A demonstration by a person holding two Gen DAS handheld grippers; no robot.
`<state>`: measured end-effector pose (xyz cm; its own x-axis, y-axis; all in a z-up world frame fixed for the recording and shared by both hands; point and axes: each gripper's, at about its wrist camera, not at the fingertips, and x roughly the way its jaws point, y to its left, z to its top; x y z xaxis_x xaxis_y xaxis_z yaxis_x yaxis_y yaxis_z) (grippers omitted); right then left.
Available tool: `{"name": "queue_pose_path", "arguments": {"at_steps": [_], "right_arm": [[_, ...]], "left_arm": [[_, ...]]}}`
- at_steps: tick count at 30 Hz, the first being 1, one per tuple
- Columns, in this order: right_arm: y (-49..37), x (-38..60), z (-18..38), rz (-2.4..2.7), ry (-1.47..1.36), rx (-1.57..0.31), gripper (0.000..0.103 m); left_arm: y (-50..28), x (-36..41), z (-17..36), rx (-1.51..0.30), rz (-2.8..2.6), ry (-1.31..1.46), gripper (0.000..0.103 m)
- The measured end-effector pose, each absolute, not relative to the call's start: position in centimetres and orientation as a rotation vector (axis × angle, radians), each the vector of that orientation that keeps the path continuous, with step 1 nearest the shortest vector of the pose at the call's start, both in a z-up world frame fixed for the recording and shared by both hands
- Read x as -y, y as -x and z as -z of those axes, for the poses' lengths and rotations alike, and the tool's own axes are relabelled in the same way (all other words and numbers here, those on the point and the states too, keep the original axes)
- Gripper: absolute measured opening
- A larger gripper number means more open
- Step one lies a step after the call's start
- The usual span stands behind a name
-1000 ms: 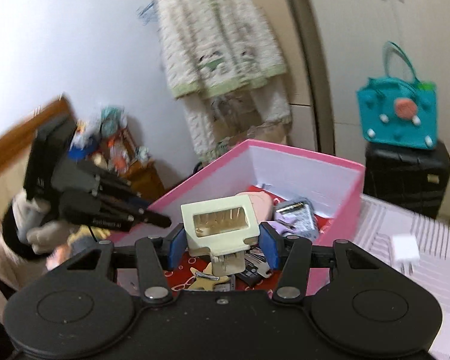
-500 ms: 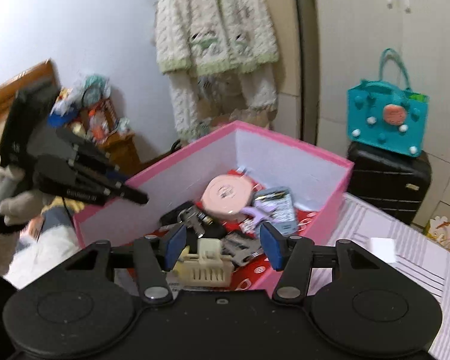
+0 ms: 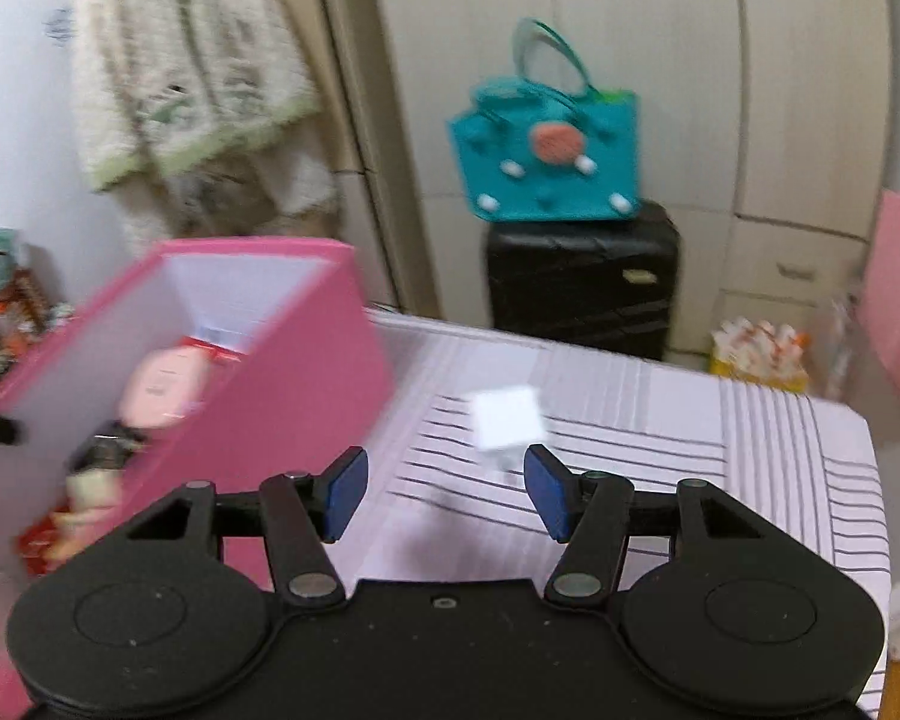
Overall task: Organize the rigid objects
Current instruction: 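Reach the right gripper to the white charger plug and grasp it, then carry the white charger into the box and release it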
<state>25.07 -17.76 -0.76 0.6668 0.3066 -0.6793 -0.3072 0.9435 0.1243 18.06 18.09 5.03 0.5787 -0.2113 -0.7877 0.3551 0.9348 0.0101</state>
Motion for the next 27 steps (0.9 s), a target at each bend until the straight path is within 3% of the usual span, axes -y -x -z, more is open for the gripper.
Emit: {"name": "queue_pose_path", "arguments": {"at_steps": [4, 13, 15, 16, 27], "right_arm": [[-28.0, 18.3, 3.1, -0.355, -0.024, -0.84, 0.064], [-30.7, 16.2, 5.0, -0.347, 0.115, -0.816, 0.065], [-30.6, 16.2, 5.0, -0.342, 0.107, -0.794, 0.051], [-30.5, 16.4, 4.8, -0.34, 0.089, -0.778, 0.048], [-24.8, 17.4, -2.8, -0.469, -0.174, -0.637, 0.048]], "left_arm": [[-18.5, -17.9, -5.1, -0.91, 0.321, -0.161, 0.013], [-18.5, -17.1, -5.1, -0.923, 0.292, -0.2, 0.013], [-18.5, -17.1, -5.2, -0.924, 0.288, -0.194, 0.013], [-18.5, -17.1, -5.2, -0.924, 0.287, -0.192, 0.013], [-18.4, -17.2, -5.2, -0.931, 0.293, -0.186, 0.013]]}}
